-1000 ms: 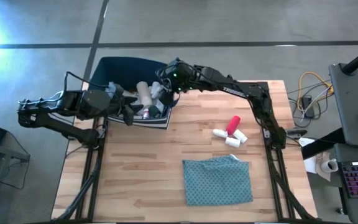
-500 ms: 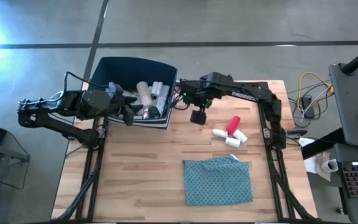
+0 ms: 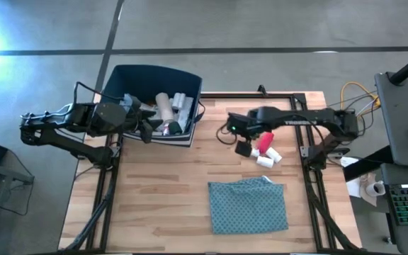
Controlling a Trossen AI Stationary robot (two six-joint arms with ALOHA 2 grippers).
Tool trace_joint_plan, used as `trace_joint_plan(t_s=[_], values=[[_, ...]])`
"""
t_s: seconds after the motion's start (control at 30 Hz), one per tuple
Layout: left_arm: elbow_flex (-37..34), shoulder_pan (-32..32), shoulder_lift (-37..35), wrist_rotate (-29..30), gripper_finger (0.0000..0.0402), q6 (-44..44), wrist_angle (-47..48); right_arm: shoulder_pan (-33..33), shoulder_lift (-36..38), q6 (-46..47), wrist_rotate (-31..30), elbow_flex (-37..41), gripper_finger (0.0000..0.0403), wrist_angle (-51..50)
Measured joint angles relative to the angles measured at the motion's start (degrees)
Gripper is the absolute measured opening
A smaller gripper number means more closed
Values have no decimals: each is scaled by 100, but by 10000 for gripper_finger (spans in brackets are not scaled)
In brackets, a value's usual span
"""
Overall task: Pick & place medical supplies in basket/bin
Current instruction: Put the white bandage into the blue bin
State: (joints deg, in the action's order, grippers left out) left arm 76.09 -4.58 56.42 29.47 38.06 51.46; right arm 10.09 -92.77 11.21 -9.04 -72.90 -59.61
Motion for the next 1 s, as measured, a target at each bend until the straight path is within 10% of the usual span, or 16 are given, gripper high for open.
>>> trace_joint_plan(t_s=[0.6,1.0], values=[[0,0,26,1,230,0,-31,-97,124,-85,9,2226,349,1982],[0,7,26,3,230,0,-31,-22,-331,810,532,2361,283,2229]])
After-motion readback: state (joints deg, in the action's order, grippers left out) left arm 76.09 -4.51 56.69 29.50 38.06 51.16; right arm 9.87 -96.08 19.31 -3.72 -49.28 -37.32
